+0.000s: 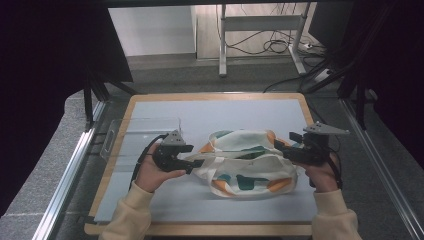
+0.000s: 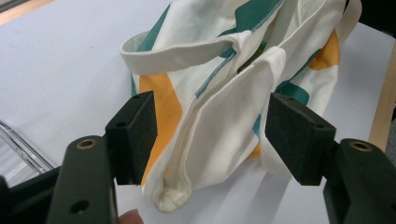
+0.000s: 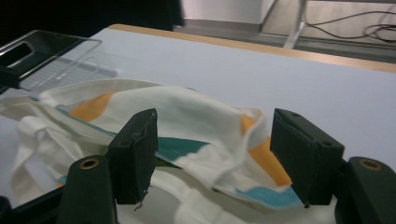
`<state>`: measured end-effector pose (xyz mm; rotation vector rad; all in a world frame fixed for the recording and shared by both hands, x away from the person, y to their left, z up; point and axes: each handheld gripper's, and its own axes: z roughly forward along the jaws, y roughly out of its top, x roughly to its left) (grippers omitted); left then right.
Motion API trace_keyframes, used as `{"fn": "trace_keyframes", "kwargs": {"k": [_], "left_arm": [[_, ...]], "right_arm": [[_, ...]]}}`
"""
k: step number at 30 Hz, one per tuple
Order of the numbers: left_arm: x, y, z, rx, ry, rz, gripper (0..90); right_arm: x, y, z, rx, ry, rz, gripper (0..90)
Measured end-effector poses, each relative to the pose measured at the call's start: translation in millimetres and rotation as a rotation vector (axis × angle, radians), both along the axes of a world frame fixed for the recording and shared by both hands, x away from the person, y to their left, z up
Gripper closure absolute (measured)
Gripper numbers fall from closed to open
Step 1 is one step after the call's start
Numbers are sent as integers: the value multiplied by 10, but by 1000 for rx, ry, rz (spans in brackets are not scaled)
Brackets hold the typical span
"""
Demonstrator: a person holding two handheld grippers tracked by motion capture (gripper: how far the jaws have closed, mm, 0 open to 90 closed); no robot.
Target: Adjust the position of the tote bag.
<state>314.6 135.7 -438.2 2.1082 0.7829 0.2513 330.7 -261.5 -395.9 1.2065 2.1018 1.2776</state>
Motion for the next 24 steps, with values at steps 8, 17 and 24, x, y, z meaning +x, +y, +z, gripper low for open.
{"fn": "trace_keyframes", "kwargs": {"k": [8, 17, 24], "left_arm": [[-41, 63, -36, -12, -9, 20, 323], [-62, 106, -25, -16, -24, 28, 314], [-56, 101, -42, -10, -21, 21, 309]], "right_arm": [[19, 142, -18, 11, -7, 75, 333], [-49, 247, -51, 19, -2, 170, 360], [-91, 418, -85, -10, 11, 244, 365]]}}
